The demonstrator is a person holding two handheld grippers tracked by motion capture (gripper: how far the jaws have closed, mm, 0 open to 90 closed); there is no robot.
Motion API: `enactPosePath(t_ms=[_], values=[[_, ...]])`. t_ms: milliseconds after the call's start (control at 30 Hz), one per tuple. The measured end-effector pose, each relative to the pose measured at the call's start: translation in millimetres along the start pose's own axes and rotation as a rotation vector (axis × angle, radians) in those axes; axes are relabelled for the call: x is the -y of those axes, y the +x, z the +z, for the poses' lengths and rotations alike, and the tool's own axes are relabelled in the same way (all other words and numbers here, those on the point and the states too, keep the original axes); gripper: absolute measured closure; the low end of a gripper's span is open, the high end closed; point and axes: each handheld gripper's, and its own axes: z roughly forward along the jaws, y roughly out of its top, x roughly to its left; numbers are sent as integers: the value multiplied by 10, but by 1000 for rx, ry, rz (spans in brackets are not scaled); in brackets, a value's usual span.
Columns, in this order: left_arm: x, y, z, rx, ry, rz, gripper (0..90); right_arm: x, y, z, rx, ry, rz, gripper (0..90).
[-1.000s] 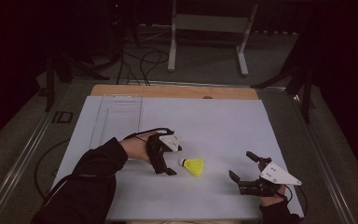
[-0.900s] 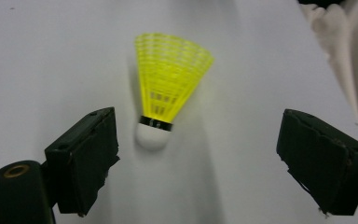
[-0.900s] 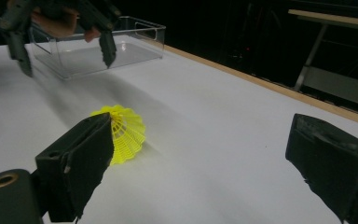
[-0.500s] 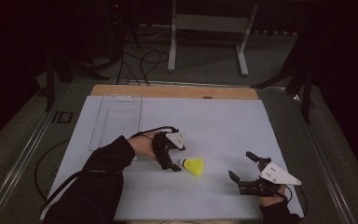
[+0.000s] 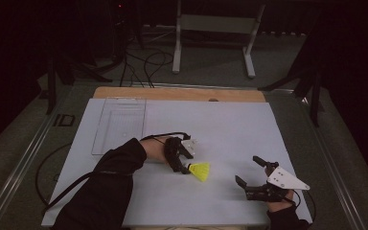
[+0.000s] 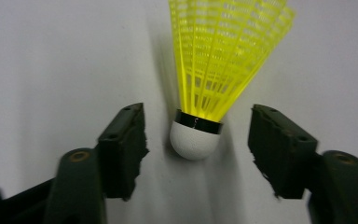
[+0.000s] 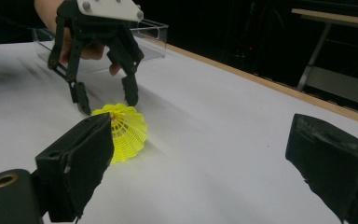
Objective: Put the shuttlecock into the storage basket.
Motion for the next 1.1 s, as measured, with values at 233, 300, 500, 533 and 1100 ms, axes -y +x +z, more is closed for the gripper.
enactPosePath(t_ms=[233, 300, 500, 533, 1100], values=[[18, 18, 54, 30, 22, 3, 537, 0, -1, 1, -5, 1, -4, 75], [16, 19, 62, 34, 27, 9, 558, 0, 0, 2, -4, 3, -5, 75], [7, 21, 70, 40, 34, 13, 615, 1, 3, 5, -3, 6, -4, 75], [4, 19, 77, 43, 37, 16, 619, 1, 3, 5, -2, 6, -4, 75], [-53, 8, 76, 55, 80, 9, 645, 0, 2, 4, 2, 7, -7, 75]])
